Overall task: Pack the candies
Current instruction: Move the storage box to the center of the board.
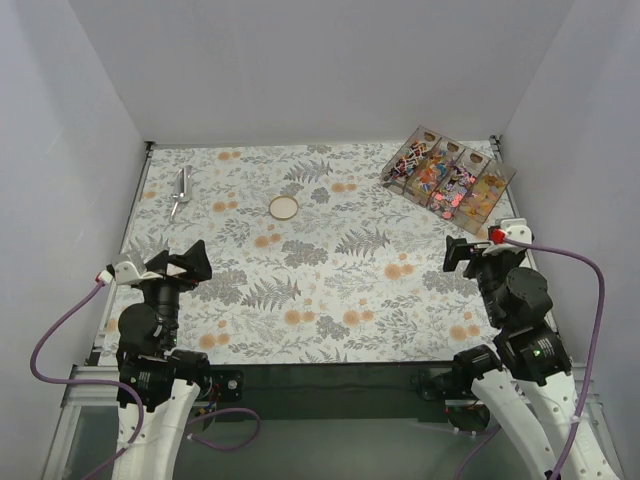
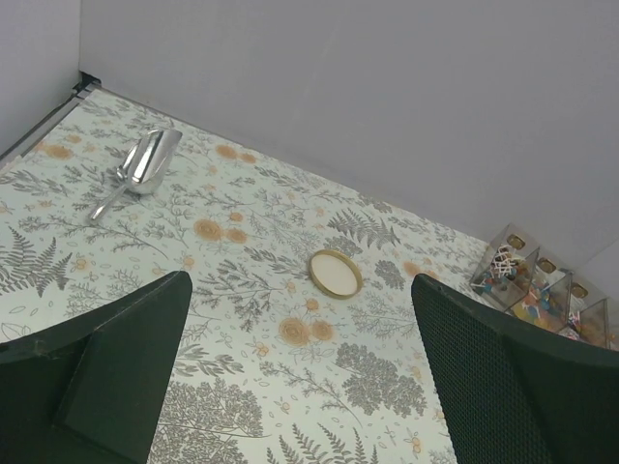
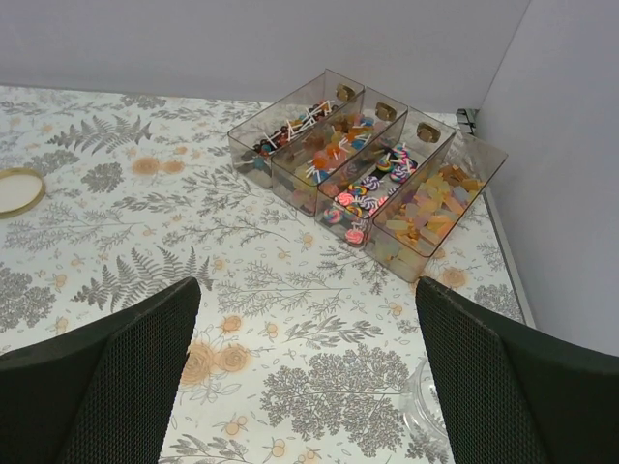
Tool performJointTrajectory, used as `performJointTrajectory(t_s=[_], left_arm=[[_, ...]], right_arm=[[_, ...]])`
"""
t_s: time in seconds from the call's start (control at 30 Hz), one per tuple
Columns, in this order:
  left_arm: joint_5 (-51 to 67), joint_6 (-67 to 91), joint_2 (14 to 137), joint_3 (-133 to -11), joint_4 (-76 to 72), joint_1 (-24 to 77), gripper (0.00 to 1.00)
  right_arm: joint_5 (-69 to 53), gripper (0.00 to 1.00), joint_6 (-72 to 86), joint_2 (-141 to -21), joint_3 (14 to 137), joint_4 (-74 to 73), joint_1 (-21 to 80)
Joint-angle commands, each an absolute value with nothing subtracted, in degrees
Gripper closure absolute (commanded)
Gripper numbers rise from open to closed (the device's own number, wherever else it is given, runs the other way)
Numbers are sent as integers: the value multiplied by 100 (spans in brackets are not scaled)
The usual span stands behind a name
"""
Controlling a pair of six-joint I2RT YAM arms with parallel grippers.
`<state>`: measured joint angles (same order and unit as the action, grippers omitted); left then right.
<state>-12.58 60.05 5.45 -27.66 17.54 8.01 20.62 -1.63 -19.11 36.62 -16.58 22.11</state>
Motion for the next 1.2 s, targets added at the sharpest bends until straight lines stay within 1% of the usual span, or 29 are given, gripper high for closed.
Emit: performJointTrajectory(t_s=[0.0, 0.17, 0.37, 0.43, 0.47, 0.63, 0.67, 0.73, 0.77, 0.87, 0.97, 1.03, 1.07, 1.1, 1.17], left_arm=[[-1186, 6099, 589, -2742, 1696, 817, 3], [-1265, 6187, 606, -2725, 1722, 817, 3], [-1257, 6205, 606, -2698, 1705, 817, 3], [-1187, 6214, 606, -2681, 1696, 826, 3], [-1169, 6223, 606, -2672, 1679, 826, 3], [-1230, 6223, 563, -2637, 1687, 835, 3], [-1248, 6223, 554, -2637, 1696, 844, 3], [-1248, 6223, 545, -2619, 1705, 852, 3], [-1239, 6223, 536, -2619, 1696, 870, 3], [-1239, 6223, 536, -2610, 1696, 879, 3], [-1248, 6214, 519, -2602, 1688, 888, 3], [-1248, 6205, 510, -2593, 1679, 905, 3], [-1239, 6214, 501, -2601, 1670, 905, 3], [-1231, 6205, 501, -2593, 1670, 905, 3], [-1213, 6205, 501, -2575, 1652, 914, 3]], right_arm=[[2030, 2, -114, -2100, 3656, -1380, 2206], [1873, 2, -62, -2513, 3709, -1248, 2197], [1477, 2, 95, -3347, 3893, -932, 2206], [1599, 2, 340, -3778, 3998, -783, 2206], [1895, 2, 508, -3971, 4182, -756, 2206], [2547, 2, 852, -5754, 4982, -738, 2206], [2906, 2, 966, -6261, 5123, -747, 2163], [3242, 2, 1133, -6765, 5588, -791, 2057], [3391, 2, 1212, -7237, 5773, -835, 1883], [3174, 2, 1502, -7952, 6432, -1072, 1391], [2814, 2, 1740, -8961, 6907, -1178, 873], [2568, 7, 1819, -9341, 7162, -1195, 617], [2314, 10, 1872, -9752, 7476, -1256, 372], [2207, 14, 1933, -9965, 7645, -1431, 256], [1926, 18, 2065, -10552, 8153, -1590, 62]])
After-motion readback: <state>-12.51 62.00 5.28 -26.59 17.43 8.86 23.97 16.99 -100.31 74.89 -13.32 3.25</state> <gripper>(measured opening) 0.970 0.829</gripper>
